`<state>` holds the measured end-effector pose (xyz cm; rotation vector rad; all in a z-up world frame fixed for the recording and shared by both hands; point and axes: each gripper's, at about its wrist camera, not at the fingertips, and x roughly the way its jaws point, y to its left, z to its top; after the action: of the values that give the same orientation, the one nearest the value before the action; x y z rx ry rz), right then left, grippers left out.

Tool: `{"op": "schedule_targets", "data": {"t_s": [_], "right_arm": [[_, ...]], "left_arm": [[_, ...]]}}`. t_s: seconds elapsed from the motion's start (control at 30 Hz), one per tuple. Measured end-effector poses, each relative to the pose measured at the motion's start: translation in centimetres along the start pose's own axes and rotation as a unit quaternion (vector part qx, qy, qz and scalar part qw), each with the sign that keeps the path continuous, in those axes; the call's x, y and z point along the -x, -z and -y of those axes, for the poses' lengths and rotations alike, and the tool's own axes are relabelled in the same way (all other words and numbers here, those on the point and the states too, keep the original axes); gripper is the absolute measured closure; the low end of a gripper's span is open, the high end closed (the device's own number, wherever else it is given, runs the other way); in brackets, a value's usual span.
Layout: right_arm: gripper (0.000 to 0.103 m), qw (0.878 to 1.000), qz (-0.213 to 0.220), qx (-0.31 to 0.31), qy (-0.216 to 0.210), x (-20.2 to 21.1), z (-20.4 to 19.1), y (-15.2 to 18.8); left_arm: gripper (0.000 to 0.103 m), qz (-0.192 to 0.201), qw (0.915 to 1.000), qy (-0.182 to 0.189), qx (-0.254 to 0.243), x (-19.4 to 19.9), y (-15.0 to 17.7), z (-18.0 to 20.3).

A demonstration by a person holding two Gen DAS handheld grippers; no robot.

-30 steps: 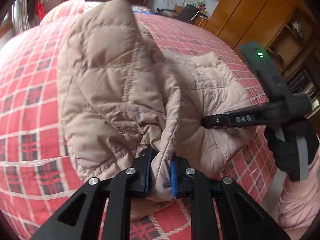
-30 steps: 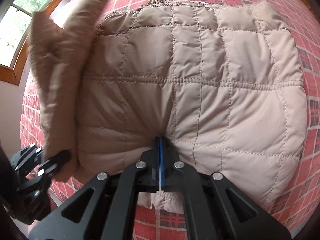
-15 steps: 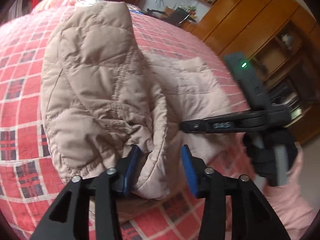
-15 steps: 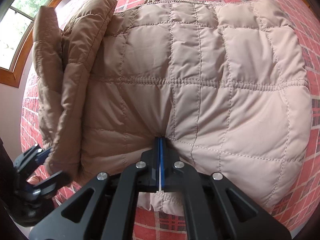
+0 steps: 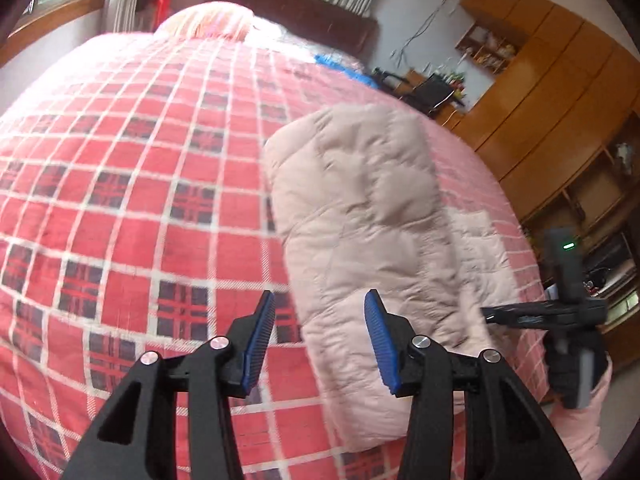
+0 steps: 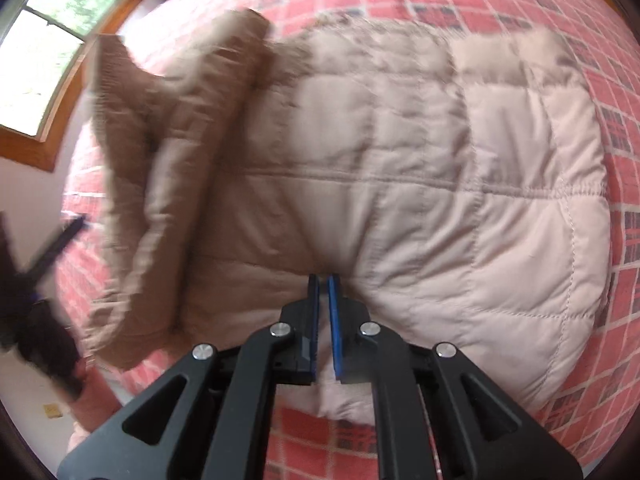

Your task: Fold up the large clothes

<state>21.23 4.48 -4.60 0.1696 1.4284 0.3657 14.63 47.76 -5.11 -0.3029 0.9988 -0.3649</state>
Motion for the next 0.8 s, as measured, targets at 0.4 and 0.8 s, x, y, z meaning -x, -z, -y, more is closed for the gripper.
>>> {"op": "schedule_targets", "data": {"t_s": [0.4,0.8], "right_arm": [[0.057,0.998,0.016,0.05,-0.034,2.2,-6.7,-2.3],[0.055,0.998,-0.021,0.04,-0.031,-0.8,-7.2,-2.2]], "left_arm": [[0.058,-0.036,0.9987,-0.026,-0.024,-3.9,0.7,2.0],[0.058,-0.045,0.9975,-0.05,-0.024,-5.2,0.7,3.7]]}}
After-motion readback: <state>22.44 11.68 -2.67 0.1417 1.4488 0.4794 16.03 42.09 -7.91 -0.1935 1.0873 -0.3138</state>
